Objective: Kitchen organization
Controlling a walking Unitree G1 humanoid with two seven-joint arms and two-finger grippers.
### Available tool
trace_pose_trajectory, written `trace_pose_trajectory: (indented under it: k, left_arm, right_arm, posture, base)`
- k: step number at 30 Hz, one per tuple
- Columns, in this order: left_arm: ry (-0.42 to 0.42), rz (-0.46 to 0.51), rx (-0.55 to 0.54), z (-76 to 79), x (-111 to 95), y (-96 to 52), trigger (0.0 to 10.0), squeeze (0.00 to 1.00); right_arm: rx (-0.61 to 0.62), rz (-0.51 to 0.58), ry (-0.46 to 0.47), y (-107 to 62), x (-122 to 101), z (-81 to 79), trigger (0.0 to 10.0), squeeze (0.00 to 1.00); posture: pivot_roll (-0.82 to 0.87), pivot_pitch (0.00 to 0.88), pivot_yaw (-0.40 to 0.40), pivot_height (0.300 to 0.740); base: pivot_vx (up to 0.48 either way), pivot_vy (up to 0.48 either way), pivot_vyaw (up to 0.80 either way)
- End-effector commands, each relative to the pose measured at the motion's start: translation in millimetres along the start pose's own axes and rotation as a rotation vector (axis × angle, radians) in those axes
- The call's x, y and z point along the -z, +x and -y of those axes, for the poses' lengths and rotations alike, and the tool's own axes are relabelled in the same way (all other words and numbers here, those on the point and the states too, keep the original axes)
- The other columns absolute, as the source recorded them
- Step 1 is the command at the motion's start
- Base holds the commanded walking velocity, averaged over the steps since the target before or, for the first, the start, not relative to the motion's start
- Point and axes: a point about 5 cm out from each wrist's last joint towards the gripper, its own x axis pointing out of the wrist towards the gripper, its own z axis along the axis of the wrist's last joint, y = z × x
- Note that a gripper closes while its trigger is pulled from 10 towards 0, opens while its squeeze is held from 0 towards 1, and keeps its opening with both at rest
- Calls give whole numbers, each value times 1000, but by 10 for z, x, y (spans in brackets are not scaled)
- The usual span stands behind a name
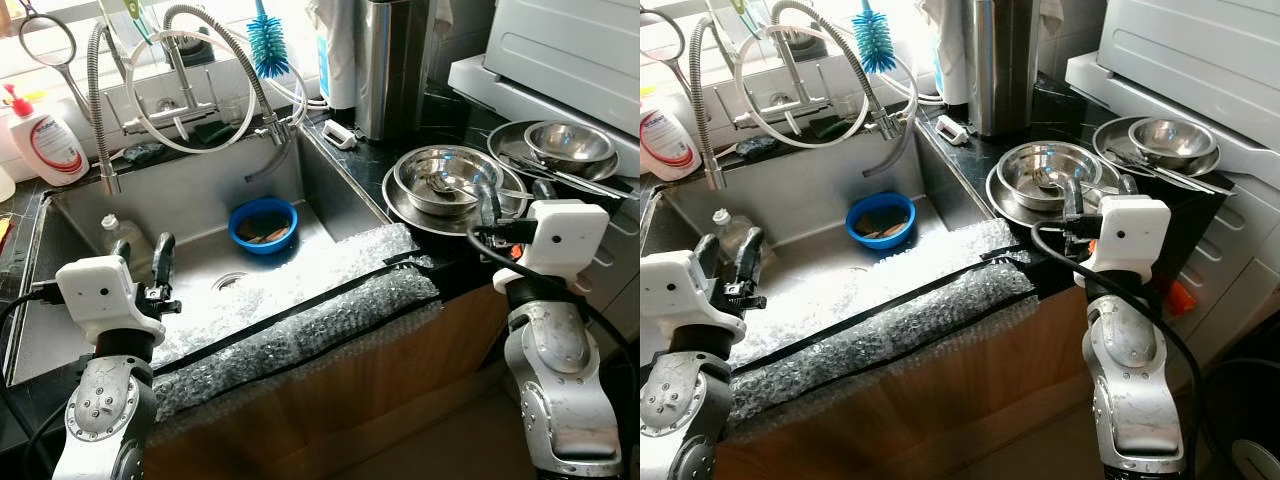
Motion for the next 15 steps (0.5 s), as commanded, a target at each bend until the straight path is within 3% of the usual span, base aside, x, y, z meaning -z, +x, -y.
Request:
trace_pose_trajectory:
  k: [1,15]
  left_arm:
    - [20,-19,6,4,32,11,10000,0]
    - [30,-32,4,-6,48,5,10000,0]
  right_arm:
    - [16,-33,-1,-4,47,19,10000,0]
    - [63,-116,58,32,166,19,10000,0]
  posture:
    - [-182,53,108,740]
    - [-172,57,106,740]
  base:
    - [0,0,0]
    - [0,0,0]
